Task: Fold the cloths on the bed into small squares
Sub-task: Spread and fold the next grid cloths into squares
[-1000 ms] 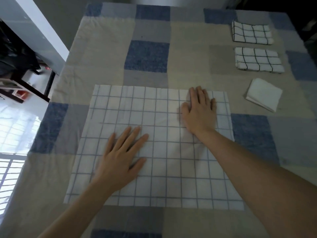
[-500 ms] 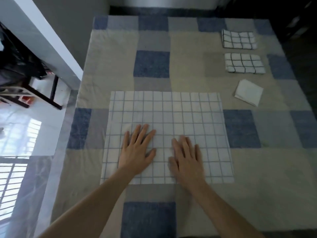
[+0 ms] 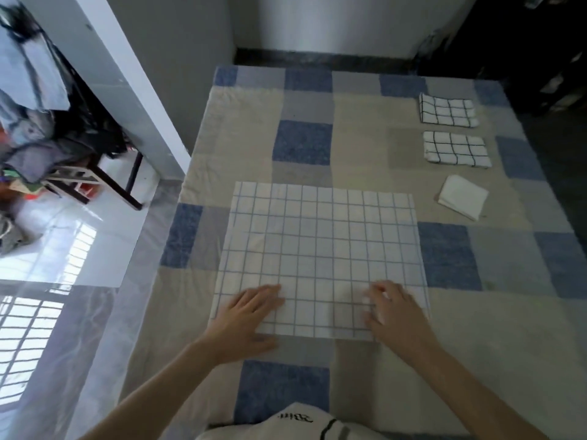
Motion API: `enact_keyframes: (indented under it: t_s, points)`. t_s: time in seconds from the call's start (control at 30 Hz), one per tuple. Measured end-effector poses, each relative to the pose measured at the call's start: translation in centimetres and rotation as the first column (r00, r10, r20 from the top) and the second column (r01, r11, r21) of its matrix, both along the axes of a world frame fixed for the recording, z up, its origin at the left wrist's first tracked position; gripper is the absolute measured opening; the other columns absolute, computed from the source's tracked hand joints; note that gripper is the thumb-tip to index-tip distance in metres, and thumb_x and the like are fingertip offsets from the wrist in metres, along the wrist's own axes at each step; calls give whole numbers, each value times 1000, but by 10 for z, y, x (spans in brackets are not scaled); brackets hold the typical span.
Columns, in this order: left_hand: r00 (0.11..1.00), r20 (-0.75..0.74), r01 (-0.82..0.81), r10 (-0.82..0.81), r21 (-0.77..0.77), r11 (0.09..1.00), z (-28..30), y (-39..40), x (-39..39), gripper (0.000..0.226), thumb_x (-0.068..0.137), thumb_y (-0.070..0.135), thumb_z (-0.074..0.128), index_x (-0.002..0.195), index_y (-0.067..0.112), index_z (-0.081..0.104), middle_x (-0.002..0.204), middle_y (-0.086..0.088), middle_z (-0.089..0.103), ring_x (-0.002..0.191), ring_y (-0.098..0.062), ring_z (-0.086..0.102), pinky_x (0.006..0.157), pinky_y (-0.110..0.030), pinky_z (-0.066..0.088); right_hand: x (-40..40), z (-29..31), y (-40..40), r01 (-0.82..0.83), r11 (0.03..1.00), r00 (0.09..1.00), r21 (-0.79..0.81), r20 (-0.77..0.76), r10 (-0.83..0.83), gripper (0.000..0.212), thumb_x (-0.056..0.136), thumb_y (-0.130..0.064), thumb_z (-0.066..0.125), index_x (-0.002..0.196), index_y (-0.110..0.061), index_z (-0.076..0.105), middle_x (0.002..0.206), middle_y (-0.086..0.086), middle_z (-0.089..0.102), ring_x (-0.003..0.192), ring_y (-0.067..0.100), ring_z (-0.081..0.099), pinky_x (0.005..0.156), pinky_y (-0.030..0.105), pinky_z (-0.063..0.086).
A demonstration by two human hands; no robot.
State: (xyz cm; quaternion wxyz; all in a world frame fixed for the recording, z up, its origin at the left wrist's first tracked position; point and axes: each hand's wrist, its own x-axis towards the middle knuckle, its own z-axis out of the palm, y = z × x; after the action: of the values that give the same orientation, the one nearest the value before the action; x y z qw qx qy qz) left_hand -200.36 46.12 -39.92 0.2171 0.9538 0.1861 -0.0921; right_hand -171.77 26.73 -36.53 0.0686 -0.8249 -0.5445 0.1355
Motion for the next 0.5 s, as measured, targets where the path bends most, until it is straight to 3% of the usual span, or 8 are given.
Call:
enact_keyframes:
  t_s: [0.1, 0.23, 0.3, 0.4, 0.5]
  points:
    - [995, 96, -17, 15, 24, 1000, -8, -7, -8, 61, 94, 67, 38, 145, 33, 37, 159, 14, 21, 148, -8, 12, 118, -37, 17, -34, 5, 15, -216, 976, 970, -31, -117, 211, 37, 83, -45, 55, 114, -25, 58, 118, -7, 47, 107, 12, 48, 87, 26, 41]
    - [974, 222, 12, -43, 140, 990, 0, 1, 4, 28, 93, 49, 53, 111, 31, 64, 139, 9, 54, 132, -16, 45, 99, -38, 49, -62, -3, 39, -259, 956, 957, -137, -174, 234, 46, 78, -52, 58, 117, -28, 55, 123, -6, 43, 115, 15, 41, 94, 33, 39]
    - [971, 230, 31, -70, 172, 985, 4, 3, 8, 20, 92, 40, 52, 100, 28, 66, 132, 7, 60, 125, -18, 53, 94, -37, 53, -67, -4, 44, -245, 955, 965, -168, -141, 223, 48, 76, -55, 60, 114, -27, 56, 122, -4, 43, 115, 18, 40, 93, 36, 40]
    - [974, 220, 9, -47, 171, 985, 13, 2, 14, 25, 95, 37, 46, 99, 24, 67, 125, 7, 64, 119, -19, 58, 89, -38, 55, -70, -4, 45, -237, 957, 971, -166, -72, 228, 48, 76, -59, 56, 110, -26, 58, 118, -2, 46, 110, 20, 43, 89, 38, 42]
    - [983, 179, -59, 41, 97, 994, 26, -1, 22, 28, 93, 42, 44, 100, 24, 64, 109, 8, 67, 107, -14, 58, 82, -38, 55, -73, -5, 48, -229, 968, 973, -103, -15, 228, 32, 87, -41, 44, 103, -20, 63, 108, 0, 53, 105, 22, 52, 83, 38, 45]
